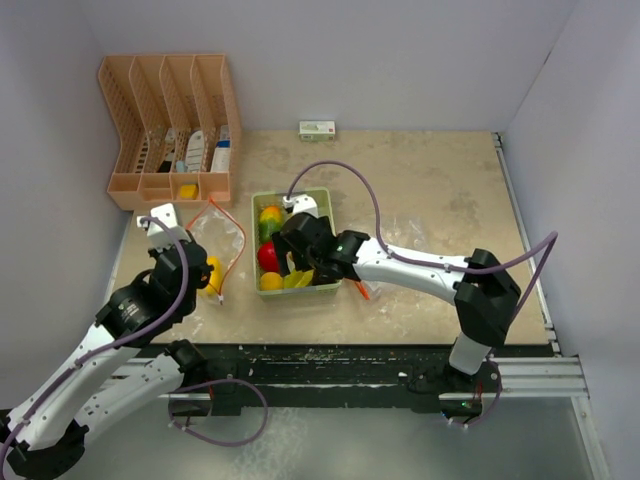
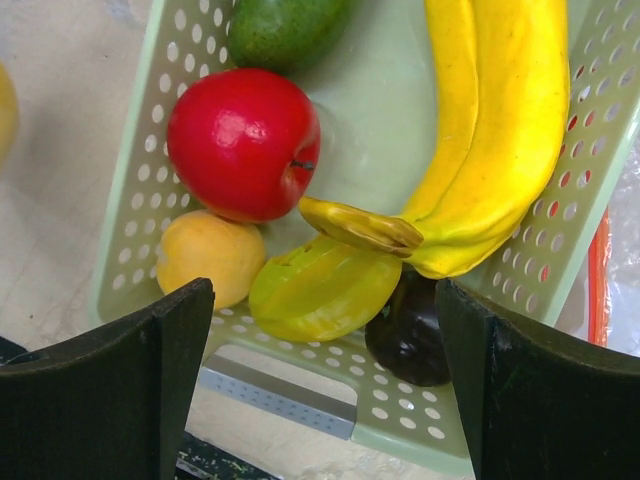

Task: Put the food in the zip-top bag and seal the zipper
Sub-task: Pick up the fake fruit from the bin.

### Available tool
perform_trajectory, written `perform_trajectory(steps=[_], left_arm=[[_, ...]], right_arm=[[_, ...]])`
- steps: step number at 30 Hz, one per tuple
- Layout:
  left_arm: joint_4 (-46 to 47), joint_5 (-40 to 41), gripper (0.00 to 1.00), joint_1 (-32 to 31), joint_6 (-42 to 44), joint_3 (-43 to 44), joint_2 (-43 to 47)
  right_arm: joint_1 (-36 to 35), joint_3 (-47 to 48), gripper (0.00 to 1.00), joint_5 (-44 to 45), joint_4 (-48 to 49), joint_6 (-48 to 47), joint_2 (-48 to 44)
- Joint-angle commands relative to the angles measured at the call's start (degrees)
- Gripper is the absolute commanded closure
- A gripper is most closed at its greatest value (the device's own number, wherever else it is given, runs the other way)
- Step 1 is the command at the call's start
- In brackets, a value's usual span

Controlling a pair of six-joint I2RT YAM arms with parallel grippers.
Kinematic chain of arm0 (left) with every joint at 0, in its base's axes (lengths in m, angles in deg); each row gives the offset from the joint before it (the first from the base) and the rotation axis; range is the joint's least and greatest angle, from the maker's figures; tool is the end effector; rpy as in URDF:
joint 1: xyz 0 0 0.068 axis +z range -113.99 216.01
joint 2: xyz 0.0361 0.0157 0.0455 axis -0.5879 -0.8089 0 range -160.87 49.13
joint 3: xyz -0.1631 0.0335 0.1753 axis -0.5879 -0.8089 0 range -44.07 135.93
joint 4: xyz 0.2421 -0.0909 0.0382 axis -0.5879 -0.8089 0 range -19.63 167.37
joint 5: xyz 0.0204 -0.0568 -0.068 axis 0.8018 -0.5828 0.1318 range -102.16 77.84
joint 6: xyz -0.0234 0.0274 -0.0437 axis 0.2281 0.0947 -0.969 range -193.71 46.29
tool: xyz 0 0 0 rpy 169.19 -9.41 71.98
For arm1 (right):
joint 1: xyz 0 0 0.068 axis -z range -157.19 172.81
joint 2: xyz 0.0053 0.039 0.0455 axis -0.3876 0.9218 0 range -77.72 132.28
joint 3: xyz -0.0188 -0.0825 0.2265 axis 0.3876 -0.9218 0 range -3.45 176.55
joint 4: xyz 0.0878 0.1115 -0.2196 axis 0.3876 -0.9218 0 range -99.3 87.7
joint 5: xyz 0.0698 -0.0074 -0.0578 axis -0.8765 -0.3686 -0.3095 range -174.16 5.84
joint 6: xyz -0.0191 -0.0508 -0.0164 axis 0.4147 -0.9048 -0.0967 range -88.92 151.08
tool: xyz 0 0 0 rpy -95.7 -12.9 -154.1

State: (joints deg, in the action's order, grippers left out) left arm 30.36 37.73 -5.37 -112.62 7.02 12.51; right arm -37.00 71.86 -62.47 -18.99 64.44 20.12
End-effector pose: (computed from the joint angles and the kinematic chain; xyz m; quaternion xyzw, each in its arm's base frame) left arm 0.1251 -0.0698 0.3176 -0.1856 0.7992 0.0017 0.5717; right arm 0.2072 0.3270 0.2346 -0.1245 0.8822 0.1891 0.4129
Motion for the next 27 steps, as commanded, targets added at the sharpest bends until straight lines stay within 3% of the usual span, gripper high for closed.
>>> perform_trajectory(steps=[1, 9, 15, 22, 27], left_arm=[[1.76, 0.74, 1.0, -0.19, 0.59, 0.32, 0.71], [1.59, 0.34, 1.0, -0.24, 0.53, -0.29, 2.07], [1.07, 0.56, 1.0, -0.2, 0.77, 0.15, 2.37], [0.69, 0.58, 1.0, -0.25, 0.81, 0.13, 3.29], [0.6, 0.66, 1.0, -0.27, 0.86, 0.15, 3.54]], right_arm=[[0.25, 0.35, 0.08, 1.99, 2.05, -2.64, -1.39], [0.35, -3.97, 0.11, 1.06, 13.2, -22.2, -0.41], [1.96, -7.48, 0.15, -6.0, 21.08, -34.36, -0.15], [6.39, -10.84, 0.19, -17.9, 23.61, -39.88, -0.49], [7.28, -10.95, 0.22, -19.97, 25.62, -42.1, 1.14]])
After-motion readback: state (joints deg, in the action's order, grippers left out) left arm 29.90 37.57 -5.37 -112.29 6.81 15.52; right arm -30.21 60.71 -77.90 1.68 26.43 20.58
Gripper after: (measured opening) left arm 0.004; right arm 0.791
